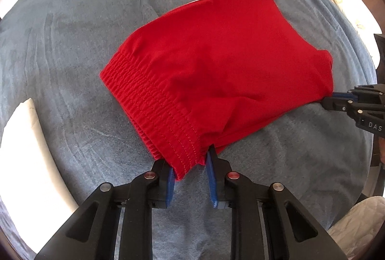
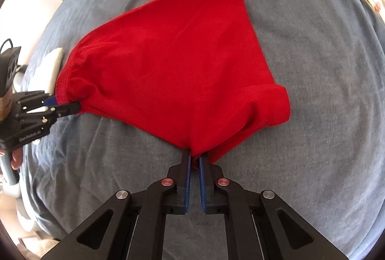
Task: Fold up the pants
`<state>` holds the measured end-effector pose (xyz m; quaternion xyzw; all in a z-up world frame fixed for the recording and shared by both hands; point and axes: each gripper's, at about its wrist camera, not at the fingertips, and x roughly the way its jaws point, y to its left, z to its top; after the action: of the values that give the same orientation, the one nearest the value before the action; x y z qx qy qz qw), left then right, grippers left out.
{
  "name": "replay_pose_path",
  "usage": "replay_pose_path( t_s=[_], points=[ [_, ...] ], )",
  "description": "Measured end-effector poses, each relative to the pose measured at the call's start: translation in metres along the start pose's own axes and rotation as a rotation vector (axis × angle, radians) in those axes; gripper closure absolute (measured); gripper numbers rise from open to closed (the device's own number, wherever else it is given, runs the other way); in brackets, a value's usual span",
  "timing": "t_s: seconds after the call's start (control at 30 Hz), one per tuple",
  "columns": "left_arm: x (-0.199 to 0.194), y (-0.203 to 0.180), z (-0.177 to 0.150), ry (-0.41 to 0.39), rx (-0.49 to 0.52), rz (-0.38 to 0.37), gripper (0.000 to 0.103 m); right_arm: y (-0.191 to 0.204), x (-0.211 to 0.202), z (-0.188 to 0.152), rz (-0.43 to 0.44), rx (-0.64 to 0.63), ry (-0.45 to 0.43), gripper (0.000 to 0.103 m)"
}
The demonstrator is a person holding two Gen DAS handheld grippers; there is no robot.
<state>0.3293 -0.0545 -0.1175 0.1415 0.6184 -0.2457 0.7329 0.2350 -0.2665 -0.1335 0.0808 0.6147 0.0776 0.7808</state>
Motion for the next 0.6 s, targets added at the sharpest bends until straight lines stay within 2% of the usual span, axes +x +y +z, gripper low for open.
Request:
replay_pose_path(
  t_s=[0.07, 0.1, 0.13, 0.17, 0.2, 0.37, 0.47, 0.53, 0.6],
  points=[
    [0.001, -0.002, 0.003, 0.012, 0.000, 0.009, 0.075, -0.001, -0.002, -0.002, -0.020, -0.005, 0.000, 0.086],
    [0.000, -0.003, 0.003, 0.023, 0.008, 0.027, 0.072, -0.004, -0.005, -0.004, -0.036, -0.005, 0.000, 0.076],
    [0.000, -0.004, 0.003, 0.032, 0.018, 0.048, 0.064, -0.006, -0.009, -0.007, -0.063, -0.005, -0.005, 0.072],
    [-0.002, -0.006, 0.001, 0.041, 0.035, 0.093, 0.056, -0.006, -0.012, -0.009, -0.093, -0.008, -0.013, 0.072],
    [-0.004, -0.007, -0.002, 0.046, 0.043, 0.116, 0.054, -0.006, -0.016, -0.010, -0.114, -0.012, -0.017, 0.072],
    [-0.028, -0.014, -0.012, 0.053, 0.059, 0.182, 0.054, -0.008, -0.037, -0.016, -0.231, -0.014, -0.074, 0.072],
    [-0.048, -0.022, -0.010, -0.029, 0.035, 0.166, 0.054, -0.011, -0.048, -0.015, -0.237, 0.003, -0.128, 0.072],
    [-0.057, -0.030, -0.003, -0.122, 0.066, 0.187, 0.053, -0.017, -0.053, -0.013, -0.233, 0.010, -0.160, 0.072],
    [-0.056, -0.035, 0.004, -0.168, 0.099, 0.207, 0.052, -0.022, -0.055, -0.008, -0.221, 0.004, -0.181, 0.072]
  ],
)
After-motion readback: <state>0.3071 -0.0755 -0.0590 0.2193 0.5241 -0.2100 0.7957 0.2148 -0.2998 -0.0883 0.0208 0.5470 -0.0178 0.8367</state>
